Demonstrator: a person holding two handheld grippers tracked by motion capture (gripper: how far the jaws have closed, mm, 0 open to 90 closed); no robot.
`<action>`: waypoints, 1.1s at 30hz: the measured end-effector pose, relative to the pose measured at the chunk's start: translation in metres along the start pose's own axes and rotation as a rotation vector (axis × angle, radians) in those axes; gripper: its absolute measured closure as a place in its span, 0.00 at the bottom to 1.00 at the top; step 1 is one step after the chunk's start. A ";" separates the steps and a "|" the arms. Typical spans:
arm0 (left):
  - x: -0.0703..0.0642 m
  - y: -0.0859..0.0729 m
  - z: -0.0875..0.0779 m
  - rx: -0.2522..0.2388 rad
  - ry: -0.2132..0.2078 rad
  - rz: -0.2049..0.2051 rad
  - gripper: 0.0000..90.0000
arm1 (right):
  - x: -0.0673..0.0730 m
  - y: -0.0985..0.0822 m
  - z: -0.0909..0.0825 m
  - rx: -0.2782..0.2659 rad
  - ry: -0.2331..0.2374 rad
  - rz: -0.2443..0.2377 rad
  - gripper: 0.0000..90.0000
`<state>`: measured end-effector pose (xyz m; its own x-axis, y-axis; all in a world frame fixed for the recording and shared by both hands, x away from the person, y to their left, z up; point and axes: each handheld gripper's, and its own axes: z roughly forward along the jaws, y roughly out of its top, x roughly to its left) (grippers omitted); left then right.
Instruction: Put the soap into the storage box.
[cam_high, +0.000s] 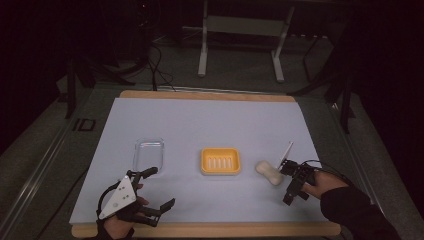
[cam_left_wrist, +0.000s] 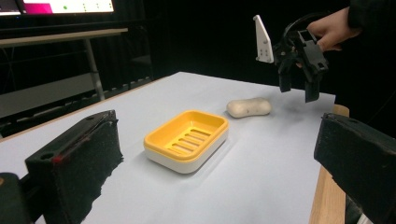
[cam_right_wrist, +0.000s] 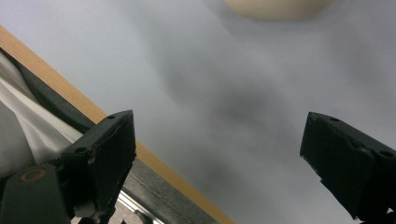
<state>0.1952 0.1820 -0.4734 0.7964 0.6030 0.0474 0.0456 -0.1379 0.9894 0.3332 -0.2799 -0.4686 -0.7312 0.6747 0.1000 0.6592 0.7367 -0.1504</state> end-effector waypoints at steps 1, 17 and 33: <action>0.000 0.000 0.000 0.000 0.000 0.000 0.01 | 0.000 0.000 0.000 0.000 0.000 0.000 0.11; 0.001 0.000 0.000 0.001 -0.003 -0.004 0.01 | -0.017 0.016 -0.001 -0.067 0.019 0.022 0.11; 0.001 0.000 0.000 0.001 -0.002 -0.003 0.01 | -0.021 0.031 0.004 -0.181 -0.008 0.029 0.19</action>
<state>0.1956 0.1826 -0.4735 0.7973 0.6020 0.0443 0.0486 -0.1372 0.9894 0.3682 -0.2716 -0.4790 -0.7120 0.6963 0.0906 0.7006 0.7130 0.0263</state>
